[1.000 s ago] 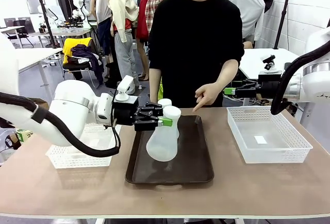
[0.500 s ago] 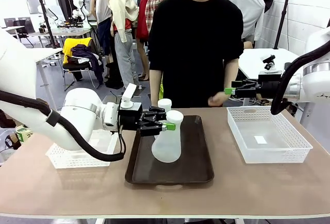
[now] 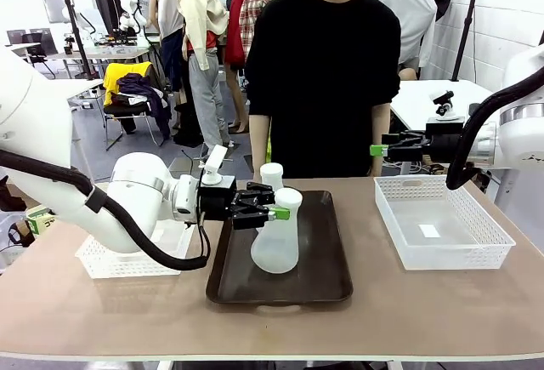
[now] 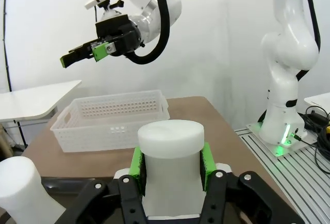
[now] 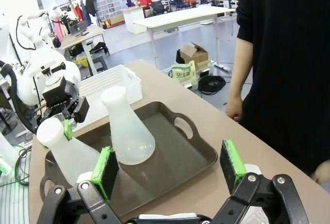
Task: Prepare the laboratory tools.
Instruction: Place the picked Big flask upright in the Handle tray as directed by the person.
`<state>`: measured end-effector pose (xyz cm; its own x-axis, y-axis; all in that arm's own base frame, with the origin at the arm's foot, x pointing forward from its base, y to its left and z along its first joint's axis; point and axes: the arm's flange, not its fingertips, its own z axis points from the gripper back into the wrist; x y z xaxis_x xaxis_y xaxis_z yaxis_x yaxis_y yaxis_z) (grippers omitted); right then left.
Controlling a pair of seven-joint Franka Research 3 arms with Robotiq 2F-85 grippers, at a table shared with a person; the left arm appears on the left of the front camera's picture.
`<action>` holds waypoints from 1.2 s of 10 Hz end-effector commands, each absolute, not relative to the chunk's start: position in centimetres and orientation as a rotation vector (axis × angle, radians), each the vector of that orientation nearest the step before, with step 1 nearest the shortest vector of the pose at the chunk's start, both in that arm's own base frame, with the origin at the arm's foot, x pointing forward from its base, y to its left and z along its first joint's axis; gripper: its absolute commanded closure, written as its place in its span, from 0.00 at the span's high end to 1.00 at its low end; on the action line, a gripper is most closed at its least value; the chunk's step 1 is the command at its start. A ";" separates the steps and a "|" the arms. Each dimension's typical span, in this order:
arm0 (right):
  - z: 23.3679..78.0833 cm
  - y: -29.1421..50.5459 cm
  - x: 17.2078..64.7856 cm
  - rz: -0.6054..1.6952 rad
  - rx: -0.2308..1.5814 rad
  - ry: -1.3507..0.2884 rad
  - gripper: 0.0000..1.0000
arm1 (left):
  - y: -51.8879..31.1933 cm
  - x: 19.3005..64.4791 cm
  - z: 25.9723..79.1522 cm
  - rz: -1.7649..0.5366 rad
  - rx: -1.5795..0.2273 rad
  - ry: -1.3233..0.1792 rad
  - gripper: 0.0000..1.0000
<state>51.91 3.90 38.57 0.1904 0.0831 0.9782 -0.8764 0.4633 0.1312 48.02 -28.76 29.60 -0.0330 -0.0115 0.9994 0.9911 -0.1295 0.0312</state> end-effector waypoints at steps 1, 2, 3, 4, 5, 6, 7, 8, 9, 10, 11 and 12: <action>38.5 4.0 51.8 0.801 0.841 -1.183 1.00 | -29.2 48.4 30.2 -1.279 -1.291 -1.150 0.69; 38.5 4.0 51.8 0.801 0.841 -1.183 1.00 | -29.2 48.5 30.0 -1.279 -1.286 -1.130 0.89; 38.5 4.0 51.8 0.801 0.841 -1.183 1.00 | -29.2 48.4 30.1 -1.290 -1.275 -1.100 1.00; 38.5 4.0 51.8 0.801 0.841 -1.183 1.00 | -29.2 48.1 30.2 -1.309 -1.260 -1.069 1.00; 38.5 4.0 51.8 0.801 0.841 -1.183 1.00 | -29.2 47.8 30.5 -1.321 -1.261 -1.025 1.00; 38.5 4.0 51.8 0.801 0.841 -1.183 1.00 | -29.2 47.5 30.8 -1.338 -1.265 -0.982 1.00; 38.5 4.0 51.8 0.801 0.841 -1.183 1.00 | -28.8 47.1 31.2 -1.352 -1.261 -0.946 1.00; 38.5 4.0 51.8 0.801 0.841 -1.183 1.00 | -28.5 46.9 31.6 -1.359 -1.271 -0.924 1.00; 38.5 4.0 51.8 0.801 0.841 -1.183 1.00 | -28.1 46.7 31.9 -1.360 -1.269 -0.924 1.00; 38.5 4.0 51.8 0.801 0.841 -1.183 1.00 | -27.8 46.5 32.1 -1.355 -1.259 -0.928 1.00; 38.5 4.0 51.8 0.801 0.841 -1.183 1.00 | -27.6 46.5 32.0 -1.334 -1.255 -0.928 1.00; 38.5 4.0 51.8 0.801 0.841 -1.183 1.00 | -27.5 46.5 31.9 -1.327 -1.269 -0.902 1.00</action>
